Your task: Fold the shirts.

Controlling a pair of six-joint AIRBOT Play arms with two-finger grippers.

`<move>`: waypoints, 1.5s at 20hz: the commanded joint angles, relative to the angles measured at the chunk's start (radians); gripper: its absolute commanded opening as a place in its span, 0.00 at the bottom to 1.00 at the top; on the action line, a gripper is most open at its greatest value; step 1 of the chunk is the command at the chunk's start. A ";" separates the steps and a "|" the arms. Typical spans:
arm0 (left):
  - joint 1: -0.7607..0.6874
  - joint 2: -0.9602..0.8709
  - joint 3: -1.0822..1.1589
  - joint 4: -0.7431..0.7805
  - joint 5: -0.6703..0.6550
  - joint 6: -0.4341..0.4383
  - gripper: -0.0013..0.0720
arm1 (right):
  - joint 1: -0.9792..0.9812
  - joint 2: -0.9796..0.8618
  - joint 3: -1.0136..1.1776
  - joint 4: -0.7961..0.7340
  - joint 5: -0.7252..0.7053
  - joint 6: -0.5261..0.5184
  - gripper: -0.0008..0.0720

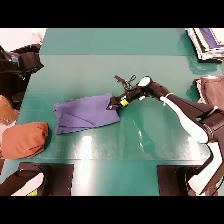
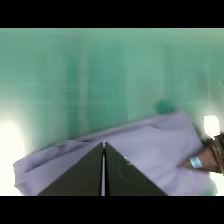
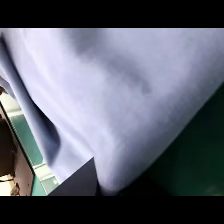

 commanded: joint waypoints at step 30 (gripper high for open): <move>-0.289 -0.003 0.000 -0.053 0.164 -0.049 0.05 | -1.234 0.305 0.567 -0.298 0.120 0.145 0.03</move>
